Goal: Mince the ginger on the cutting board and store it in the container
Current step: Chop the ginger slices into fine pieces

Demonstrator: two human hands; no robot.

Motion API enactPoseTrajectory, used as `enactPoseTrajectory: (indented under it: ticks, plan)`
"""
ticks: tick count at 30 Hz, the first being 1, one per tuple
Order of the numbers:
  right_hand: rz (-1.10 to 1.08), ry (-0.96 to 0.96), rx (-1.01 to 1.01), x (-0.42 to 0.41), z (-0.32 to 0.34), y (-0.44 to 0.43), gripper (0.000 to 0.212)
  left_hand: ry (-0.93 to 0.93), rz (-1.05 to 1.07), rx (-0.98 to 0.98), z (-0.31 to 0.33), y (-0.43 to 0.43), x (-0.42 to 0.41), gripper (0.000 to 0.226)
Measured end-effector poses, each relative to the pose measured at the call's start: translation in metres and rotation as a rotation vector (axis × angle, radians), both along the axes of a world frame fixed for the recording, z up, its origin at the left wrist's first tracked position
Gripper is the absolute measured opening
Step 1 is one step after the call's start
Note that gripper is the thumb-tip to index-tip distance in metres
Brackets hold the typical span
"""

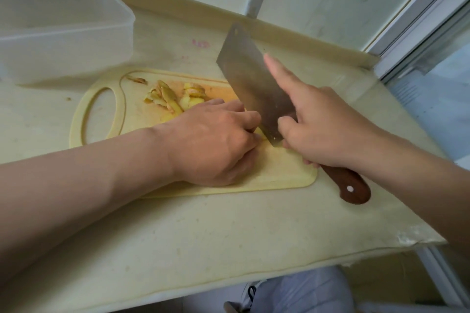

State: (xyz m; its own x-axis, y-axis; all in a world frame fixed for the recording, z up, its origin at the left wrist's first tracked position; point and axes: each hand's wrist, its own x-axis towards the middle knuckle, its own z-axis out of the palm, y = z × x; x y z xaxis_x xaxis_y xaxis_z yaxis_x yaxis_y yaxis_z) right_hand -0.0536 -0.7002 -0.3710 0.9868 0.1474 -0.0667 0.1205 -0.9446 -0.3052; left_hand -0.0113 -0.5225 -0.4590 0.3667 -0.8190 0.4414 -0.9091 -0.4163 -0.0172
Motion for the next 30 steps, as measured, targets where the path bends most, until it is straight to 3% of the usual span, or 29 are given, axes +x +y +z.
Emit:
enactPoseTrajectory:
  ticks: [4,12,16,24,30]
  plan:
    - [-0.052,-0.072,0.033,-0.028,-0.007,-0.016,0.095,0.01,0.009,0.015,-0.001,-0.001,0.001,0.047]
    - [-0.014,0.139,-0.072,-0.006,0.011,-0.006,0.097,0.001,-0.009,-0.005,0.0,-0.001,0.001,0.044]
    - [-0.001,0.071,-0.051,0.011,0.005,0.007,0.101,-0.008,-0.015,-0.005,0.001,-0.001,0.0,0.048]
    - [-0.022,-0.029,-0.011,-0.034,-0.004,-0.016,0.094,0.041,0.007,-0.012,-0.002,0.0,0.003,0.049]
    - [0.017,0.115,-0.095,-0.003,0.01,-0.002,0.098,0.06,-0.003,-0.026,0.0,-0.001,0.003,0.052]
